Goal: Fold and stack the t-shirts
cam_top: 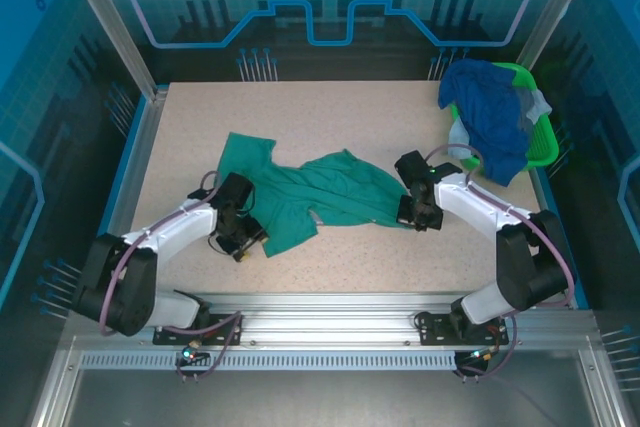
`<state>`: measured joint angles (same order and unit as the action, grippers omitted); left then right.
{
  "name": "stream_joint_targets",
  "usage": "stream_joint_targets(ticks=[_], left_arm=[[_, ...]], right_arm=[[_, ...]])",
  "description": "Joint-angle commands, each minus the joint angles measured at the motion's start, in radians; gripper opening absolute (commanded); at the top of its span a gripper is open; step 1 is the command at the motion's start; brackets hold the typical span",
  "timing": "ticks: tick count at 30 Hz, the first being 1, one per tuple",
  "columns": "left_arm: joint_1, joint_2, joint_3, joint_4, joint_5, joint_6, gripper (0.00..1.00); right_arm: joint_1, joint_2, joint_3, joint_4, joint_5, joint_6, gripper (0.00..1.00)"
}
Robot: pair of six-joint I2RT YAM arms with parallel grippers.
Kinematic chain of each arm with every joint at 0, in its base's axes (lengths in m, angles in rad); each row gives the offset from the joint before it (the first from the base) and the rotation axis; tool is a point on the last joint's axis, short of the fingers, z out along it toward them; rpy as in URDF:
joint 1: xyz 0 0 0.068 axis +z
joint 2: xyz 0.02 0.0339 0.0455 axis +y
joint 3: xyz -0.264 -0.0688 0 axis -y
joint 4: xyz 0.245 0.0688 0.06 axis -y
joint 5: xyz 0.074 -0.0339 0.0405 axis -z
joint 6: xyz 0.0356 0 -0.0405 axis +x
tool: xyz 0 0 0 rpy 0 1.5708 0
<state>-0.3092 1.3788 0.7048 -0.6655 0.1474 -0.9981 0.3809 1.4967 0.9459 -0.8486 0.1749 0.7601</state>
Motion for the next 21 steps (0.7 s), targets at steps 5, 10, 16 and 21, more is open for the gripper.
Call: stream_joint_targets(ticks=[5, 10, 16, 21], left_arm=[[-0.086, 0.082, 0.011, 0.084, 0.066, -0.09, 0.46], [-0.1, 0.102, 0.035, 0.007, 0.046, -0.061, 0.41], [-0.111, 0.194, 0.072, 0.069, 0.029, -0.037, 0.36], [-0.12, 0.265, 0.133, 0.126, -0.008, -0.019, 0.2]], right_arm=[[0.008, -0.011, -0.008, -0.032, 0.004, 0.018, 0.0], [0.005, -0.01, -0.006, -0.029, 0.01, 0.022, 0.0], [0.004, -0.017, -0.015, -0.03, 0.008, 0.029, 0.0], [0.007, -0.036, -0.037, -0.033, 0.001, 0.033, 0.0]])
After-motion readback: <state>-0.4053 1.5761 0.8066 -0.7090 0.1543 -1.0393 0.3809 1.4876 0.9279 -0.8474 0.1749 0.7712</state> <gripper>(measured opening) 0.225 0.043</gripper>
